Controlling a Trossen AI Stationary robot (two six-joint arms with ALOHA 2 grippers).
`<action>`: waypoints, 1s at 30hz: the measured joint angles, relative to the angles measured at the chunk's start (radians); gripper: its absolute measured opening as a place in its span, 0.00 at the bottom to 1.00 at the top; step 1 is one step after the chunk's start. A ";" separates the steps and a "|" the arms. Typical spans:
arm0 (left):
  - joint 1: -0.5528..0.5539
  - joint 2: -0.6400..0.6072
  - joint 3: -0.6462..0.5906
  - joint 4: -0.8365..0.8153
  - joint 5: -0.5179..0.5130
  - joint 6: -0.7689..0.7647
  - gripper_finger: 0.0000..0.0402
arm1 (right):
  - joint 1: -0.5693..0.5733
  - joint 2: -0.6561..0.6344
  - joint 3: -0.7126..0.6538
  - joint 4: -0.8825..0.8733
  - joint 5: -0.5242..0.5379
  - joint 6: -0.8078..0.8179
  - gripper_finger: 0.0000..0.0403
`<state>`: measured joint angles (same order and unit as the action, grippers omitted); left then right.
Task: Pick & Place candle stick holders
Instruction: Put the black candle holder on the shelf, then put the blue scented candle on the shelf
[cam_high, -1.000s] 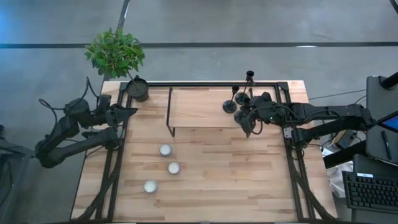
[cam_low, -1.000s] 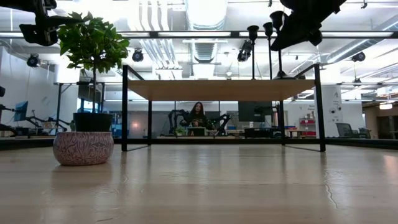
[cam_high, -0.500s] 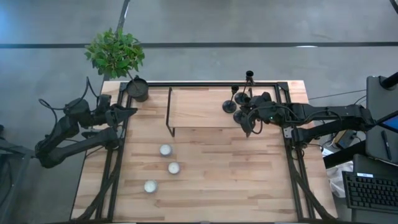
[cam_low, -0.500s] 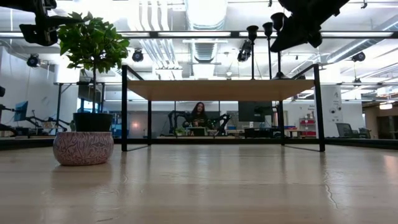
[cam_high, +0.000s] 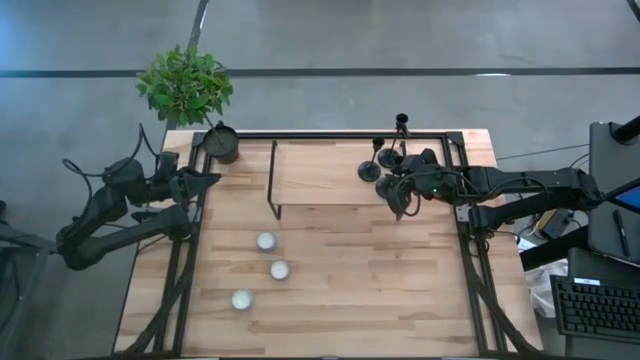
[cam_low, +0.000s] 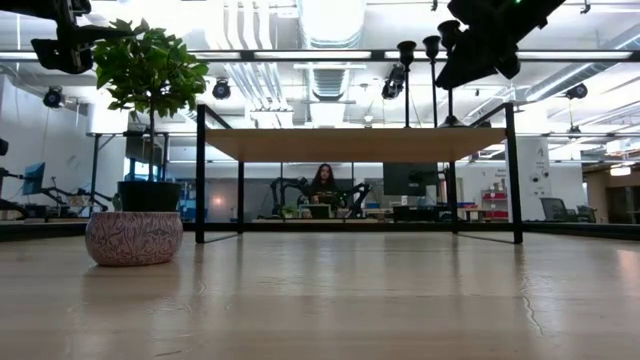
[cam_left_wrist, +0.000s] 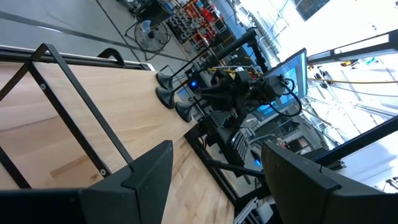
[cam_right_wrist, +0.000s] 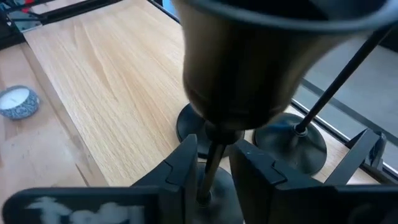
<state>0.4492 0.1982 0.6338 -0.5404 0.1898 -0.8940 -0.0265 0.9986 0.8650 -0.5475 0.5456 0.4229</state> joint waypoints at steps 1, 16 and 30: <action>0.000 0.000 0.000 0.000 0.000 0.000 0.60 | 0.000 -0.002 0.000 0.000 0.001 0.000 0.23; 0.000 0.000 0.000 0.000 0.000 0.000 0.60 | 0.002 -0.122 0.001 -0.100 -0.031 0.040 0.35; 0.000 0.000 0.000 0.000 0.000 0.000 0.60 | 0.002 -0.230 0.003 -0.205 -0.405 0.138 0.33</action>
<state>0.4496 0.1982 0.6334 -0.5404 0.1894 -0.8940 -0.0242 0.7687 0.8677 -0.7525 0.1411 0.5609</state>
